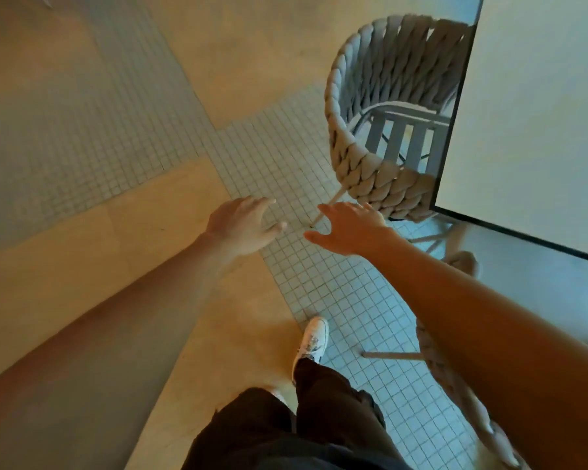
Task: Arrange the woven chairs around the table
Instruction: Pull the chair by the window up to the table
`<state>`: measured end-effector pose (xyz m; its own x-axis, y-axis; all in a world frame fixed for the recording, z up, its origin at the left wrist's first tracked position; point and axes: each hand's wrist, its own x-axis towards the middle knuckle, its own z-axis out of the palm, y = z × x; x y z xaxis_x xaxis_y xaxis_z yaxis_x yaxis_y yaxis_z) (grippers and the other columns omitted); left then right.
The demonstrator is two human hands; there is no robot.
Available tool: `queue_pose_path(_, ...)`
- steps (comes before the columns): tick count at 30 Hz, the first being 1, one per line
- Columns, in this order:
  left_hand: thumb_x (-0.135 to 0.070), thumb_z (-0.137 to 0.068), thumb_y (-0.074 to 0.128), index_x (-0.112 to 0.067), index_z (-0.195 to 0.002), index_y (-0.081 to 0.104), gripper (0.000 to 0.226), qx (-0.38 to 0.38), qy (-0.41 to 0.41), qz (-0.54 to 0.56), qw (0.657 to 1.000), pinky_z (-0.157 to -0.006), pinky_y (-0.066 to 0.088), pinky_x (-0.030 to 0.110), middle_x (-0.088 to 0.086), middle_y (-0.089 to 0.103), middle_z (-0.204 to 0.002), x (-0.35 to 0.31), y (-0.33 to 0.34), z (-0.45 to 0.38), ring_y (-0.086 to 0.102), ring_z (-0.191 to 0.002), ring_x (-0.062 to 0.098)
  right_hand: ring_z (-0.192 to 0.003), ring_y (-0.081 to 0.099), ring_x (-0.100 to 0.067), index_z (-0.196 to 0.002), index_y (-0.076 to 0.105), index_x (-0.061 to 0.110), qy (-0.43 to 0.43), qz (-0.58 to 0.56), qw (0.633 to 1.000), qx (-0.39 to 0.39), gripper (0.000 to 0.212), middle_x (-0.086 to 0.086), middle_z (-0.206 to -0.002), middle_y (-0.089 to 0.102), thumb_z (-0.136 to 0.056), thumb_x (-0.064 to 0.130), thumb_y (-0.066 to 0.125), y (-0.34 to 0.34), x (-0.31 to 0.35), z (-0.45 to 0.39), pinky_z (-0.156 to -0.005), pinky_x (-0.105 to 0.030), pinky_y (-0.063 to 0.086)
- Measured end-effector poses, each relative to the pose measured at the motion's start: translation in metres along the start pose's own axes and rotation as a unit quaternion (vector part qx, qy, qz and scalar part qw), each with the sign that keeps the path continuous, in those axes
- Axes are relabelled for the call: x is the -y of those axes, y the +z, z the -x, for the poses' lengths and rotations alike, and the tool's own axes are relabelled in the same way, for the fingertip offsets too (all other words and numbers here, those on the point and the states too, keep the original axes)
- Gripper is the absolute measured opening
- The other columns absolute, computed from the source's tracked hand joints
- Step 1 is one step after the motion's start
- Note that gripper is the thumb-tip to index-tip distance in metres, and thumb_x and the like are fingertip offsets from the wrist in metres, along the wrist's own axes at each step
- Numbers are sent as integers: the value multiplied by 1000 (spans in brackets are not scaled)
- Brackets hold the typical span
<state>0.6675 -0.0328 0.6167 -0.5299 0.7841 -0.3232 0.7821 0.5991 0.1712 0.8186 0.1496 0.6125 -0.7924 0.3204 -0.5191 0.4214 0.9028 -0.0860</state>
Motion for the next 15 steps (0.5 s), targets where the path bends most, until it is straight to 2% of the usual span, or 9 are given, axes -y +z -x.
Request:
queue_pose_path(6,-77,-90,36,-30,-150,38,76,-7,-4,-2,1000,-102,43,44,0,50,-148,20,-28,-61,49,-134,25,-145,34,-31,-157,24,30,-10,23,1000,9,94,-7,-159,37,-83,89,26,-46,-25,-64,-115,-55,26)
queue_pose_path(15,-74,-92,38,-26,-152,36,77,-1,13,-10,1000,-107,41,46,1,47,-152,70,-69,-155,46,-137,26,-138,44,-33,-155,28,29,9,16,1000,-7,90,-9,-153,44,-85,86,30,-111,-29,-161,-106,-54,40)
